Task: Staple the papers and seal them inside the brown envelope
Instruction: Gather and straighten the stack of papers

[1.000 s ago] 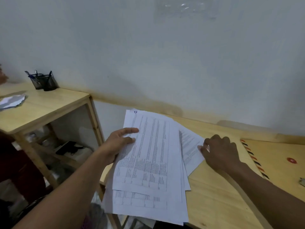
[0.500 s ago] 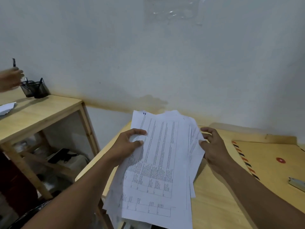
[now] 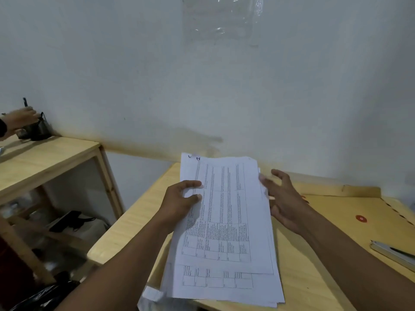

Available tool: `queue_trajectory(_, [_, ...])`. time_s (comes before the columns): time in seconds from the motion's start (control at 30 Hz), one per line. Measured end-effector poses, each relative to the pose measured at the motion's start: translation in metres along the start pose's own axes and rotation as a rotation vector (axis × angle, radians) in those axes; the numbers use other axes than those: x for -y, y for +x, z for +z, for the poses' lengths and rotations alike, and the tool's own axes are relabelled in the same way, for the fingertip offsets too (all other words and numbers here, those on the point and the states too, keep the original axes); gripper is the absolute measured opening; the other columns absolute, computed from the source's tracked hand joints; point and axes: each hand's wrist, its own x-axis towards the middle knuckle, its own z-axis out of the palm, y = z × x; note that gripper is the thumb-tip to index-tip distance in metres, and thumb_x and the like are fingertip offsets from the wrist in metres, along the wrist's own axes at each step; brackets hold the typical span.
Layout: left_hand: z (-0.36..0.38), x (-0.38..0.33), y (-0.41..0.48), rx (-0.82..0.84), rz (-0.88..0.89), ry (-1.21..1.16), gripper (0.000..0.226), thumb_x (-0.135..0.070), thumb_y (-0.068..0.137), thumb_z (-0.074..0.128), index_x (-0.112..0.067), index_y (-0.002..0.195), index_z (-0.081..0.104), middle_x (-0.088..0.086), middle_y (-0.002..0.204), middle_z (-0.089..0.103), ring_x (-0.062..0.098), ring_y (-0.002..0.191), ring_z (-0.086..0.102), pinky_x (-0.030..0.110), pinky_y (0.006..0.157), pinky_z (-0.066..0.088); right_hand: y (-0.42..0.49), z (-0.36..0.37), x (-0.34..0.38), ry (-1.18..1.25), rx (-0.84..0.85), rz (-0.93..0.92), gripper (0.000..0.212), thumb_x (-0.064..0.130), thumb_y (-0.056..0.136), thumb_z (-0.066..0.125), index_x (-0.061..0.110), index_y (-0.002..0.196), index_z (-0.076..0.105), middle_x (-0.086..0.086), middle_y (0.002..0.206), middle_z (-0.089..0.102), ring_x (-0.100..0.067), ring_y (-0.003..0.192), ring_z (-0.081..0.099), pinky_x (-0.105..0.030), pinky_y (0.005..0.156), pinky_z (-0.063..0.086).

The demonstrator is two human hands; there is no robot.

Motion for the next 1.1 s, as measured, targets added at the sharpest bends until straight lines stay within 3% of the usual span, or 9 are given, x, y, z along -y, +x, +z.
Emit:
queue_trajectory(0.07, [0.005, -0.003, 0.001, -0.032, 0.033, 0.011, 0.02, -0.008, 0.089, 0.072, -0.023, 0.103, 0.075, -0.017, 0.115, 0.069, 0.006, 0.114, 0.063, 0.011, 0.081, 0.05, -0.002, 0.002, -0.006, -0.156, 0.042, -0.038, 0.052, 0.025, 0.091, 0.07, 0.04, 0.132, 0.041, -0.008, 0.137, 0.056, -0.025, 0.1, 0.071, -0.041, 0.075, 0.062])
queue_trajectory(0.17, [0.012, -0.021, 0.005, -0.079, 0.175, 0.118, 0.025, -0.009, 0.092, 0.068, -0.025, 0.111, 0.068, -0.018, 0.121, 0.065, 0.007, 0.119, 0.058, 0.026, 0.1, 0.047, 0.001, 0.012, 0.001, -0.449, -0.019, -0.281, 0.028, 0.005, 0.097, 0.057, 0.025, 0.117, 0.059, -0.002, 0.135, 0.055, -0.002, 0.087, 0.059, -0.013, 0.067, 0.048])
queue_trajectory(0.23, [0.016, -0.044, 0.01, -0.084, 0.274, 0.19, 0.033, -0.008, 0.094, 0.064, -0.029, 0.12, 0.06, -0.019, 0.124, 0.059, 0.007, 0.118, 0.055, 0.026, 0.098, 0.045, -0.001, 0.02, 0.022, -0.503, -0.107, -0.494, 0.035, -0.01, 0.094, 0.046, 0.018, 0.101, 0.066, -0.005, 0.122, 0.063, 0.006, 0.088, 0.058, -0.014, 0.087, 0.044])
queue_trajectory(0.43, [0.023, -0.13, 0.03, -0.174, 0.573, 0.203, 0.037, -0.003, 0.092, 0.058, -0.03, 0.118, 0.057, -0.004, 0.125, 0.059, 0.017, 0.114, 0.059, 0.027, 0.093, 0.05, -0.016, 0.028, 0.106, -0.608, -0.237, -1.012, 0.043, -0.014, 0.09, 0.043, 0.021, 0.095, 0.066, -0.013, 0.1, 0.059, -0.027, 0.078, 0.056, -0.032, 0.068, 0.048])
queue_trajectory(0.6, [0.046, -0.13, 0.017, -0.165, 0.603, 0.232, 0.039, -0.011, 0.088, 0.068, -0.03, 0.121, 0.06, -0.009, 0.119, 0.057, 0.009, 0.115, 0.054, 0.018, 0.097, 0.04, -0.02, 0.006, 0.088, -0.552, -0.256, -0.888, 0.037, -0.003, 0.089, 0.057, 0.032, 0.09, 0.068, -0.002, 0.106, 0.067, -0.028, 0.07, 0.059, -0.029, 0.06, 0.048])
queue_trajectory(0.77, [0.061, -0.086, -0.001, -0.085, 0.504, 0.253, 0.037, -0.011, 0.091, 0.066, -0.03, 0.122, 0.06, -0.01, 0.13, 0.059, 0.003, 0.122, 0.05, -0.01, 0.086, 0.026, -0.023, -0.012, 0.04, -0.583, -0.268, -0.723, 0.036, -0.003, 0.086, 0.059, 0.03, 0.081, 0.072, -0.005, 0.103, 0.067, -0.011, 0.066, 0.058, -0.031, 0.066, 0.045])
queue_trajectory(0.83, [0.065, -0.079, -0.005, -0.1, 0.49, 0.23, 0.033, -0.01, 0.092, 0.065, -0.029, 0.119, 0.062, -0.012, 0.129, 0.061, 0.0, 0.118, 0.053, -0.01, 0.085, 0.029, -0.026, -0.009, 0.035, -0.553, -0.29, -0.705, 0.039, -0.007, 0.088, 0.054, 0.026, 0.077, 0.072, -0.005, 0.103, 0.064, -0.026, 0.075, 0.061, -0.035, 0.06, 0.048])
queue_trajectory(0.97, [0.075, -0.075, -0.01, -0.227, 0.513, 0.205, 0.028, -0.009, 0.092, 0.063, -0.03, 0.112, 0.063, -0.012, 0.114, 0.063, -0.012, 0.104, 0.055, -0.001, 0.084, 0.037, -0.032, 0.001, 0.032, -0.499, -0.339, -0.729, 0.04, -0.01, 0.092, 0.047, 0.018, 0.077, 0.071, -0.003, 0.104, 0.061, 0.006, 0.078, 0.06, -0.009, 0.057, 0.044])
queue_trajectory(1.1, [0.082, -0.064, -0.015, -0.248, 0.531, 0.24, 0.027, -0.008, 0.094, 0.059, -0.028, 0.112, 0.059, -0.009, 0.108, 0.064, -0.006, 0.101, 0.058, 0.011, 0.082, 0.044, -0.037, 0.001, 0.023, -0.503, -0.371, -0.759, 0.036, -0.011, 0.094, 0.047, 0.013, 0.083, 0.072, -0.01, 0.106, 0.057, -0.005, 0.072, 0.059, -0.007, 0.055, 0.045])
